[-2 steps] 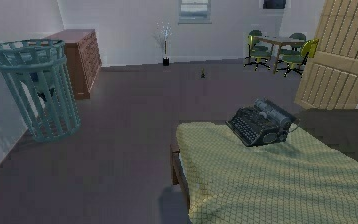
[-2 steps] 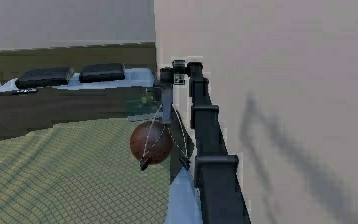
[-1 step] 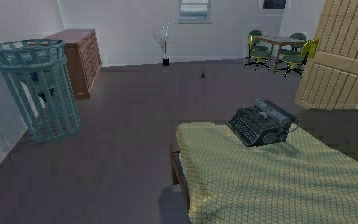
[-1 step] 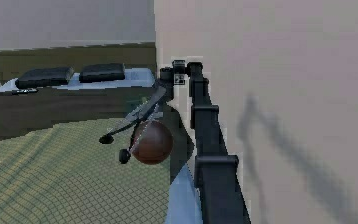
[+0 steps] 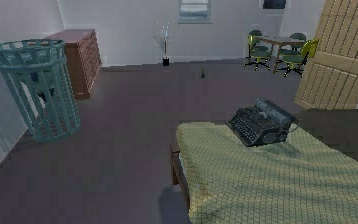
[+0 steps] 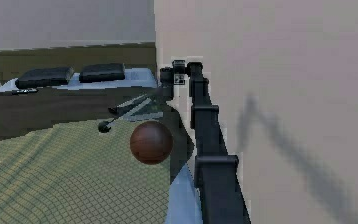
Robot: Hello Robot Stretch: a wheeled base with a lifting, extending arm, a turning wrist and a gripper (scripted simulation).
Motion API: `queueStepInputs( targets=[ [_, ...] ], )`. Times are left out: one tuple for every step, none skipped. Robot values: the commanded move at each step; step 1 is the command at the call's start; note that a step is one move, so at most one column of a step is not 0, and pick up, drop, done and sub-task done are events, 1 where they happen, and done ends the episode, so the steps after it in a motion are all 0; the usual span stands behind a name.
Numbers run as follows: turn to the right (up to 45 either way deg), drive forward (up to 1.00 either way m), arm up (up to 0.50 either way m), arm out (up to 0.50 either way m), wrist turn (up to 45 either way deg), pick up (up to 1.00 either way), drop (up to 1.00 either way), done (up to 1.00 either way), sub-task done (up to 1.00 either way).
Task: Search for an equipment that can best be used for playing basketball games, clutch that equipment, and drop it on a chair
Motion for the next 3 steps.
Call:
queueStepInputs(
  targets=[
    [0.0, 0.00, 0.00, 0.00, 45.0, 0.00, 0.00, 0.00, 0.00],
    [0.0, 0.00, 0.00, 0.00, 12.0, 0.00, 0.00, 0.00, 0.00],
    [0.0, 0.00, -0.30, 0.00, 0.0, 0.00, 0.00, 0.00, 0.00]
  ],
)
